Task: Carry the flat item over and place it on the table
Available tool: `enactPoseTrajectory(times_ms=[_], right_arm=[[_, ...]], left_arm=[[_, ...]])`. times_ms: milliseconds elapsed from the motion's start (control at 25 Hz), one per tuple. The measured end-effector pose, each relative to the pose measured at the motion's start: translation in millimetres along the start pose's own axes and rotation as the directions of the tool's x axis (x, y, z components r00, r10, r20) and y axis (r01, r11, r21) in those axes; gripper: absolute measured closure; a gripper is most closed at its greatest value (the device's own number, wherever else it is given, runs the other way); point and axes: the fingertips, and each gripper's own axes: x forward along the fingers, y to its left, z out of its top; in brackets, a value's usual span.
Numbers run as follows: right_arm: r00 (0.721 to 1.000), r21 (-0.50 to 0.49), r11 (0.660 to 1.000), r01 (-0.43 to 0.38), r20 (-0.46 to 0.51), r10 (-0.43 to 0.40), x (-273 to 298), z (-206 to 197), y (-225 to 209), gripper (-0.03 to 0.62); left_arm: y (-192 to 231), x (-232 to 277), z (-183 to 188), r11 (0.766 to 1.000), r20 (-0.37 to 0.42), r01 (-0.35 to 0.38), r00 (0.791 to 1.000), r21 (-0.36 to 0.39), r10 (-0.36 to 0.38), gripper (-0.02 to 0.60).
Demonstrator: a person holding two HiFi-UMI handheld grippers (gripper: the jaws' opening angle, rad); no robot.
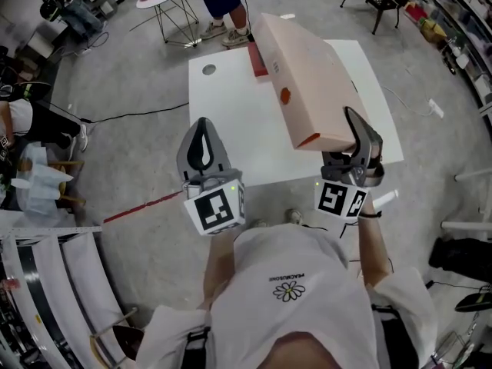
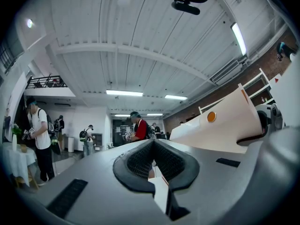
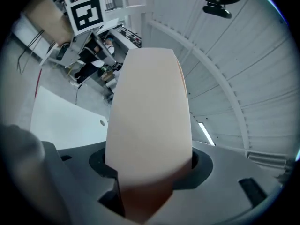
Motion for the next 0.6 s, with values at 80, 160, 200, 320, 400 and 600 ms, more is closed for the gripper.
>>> enactPoseTrajectory(times_ms=[80,160,200,320,400,600], right_arm=[[1.0,-0.09,0.996,-0.028,-0.015,0.026,3,-3,11,0.316],[0.998,-0.178,0.983,-0.052,-0.025,0.049,6,-7,21,0.316],[0.998,-0.218,0.974,-0.065,-0.028,0.06,7,-8,26,0.316],[0.995,-0.321,0.942,-0.099,-0.034,0.093,9,-15,37,0.316],[0.993,-0.372,0.921,-0.117,-0.035,0.112,11,-20,43,0.316],[0.992,-0.444,0.888,-0.123,-0.035,0.12,17,-25,49,0.316]], left_arm=[[2,-2,-3,1.0,-0.003,-0.006,1.0,-0.01,0.006,0.566],[3,-4,-4,1.0,-0.002,-0.005,1.0,-0.012,0.005,0.566],[3,-4,-4,1.0,0.0,-0.003,1.0,-0.009,0.003,0.566],[5,-6,-7,1.0,-0.004,-0.004,1.0,-0.008,0.004,0.566],[5,-6,-10,1.0,-0.015,-0.005,1.0,0.003,0.005,0.566],[14,-4,-12,0.999,-0.027,-0.035,0.999,-0.017,0.034,0.566]])
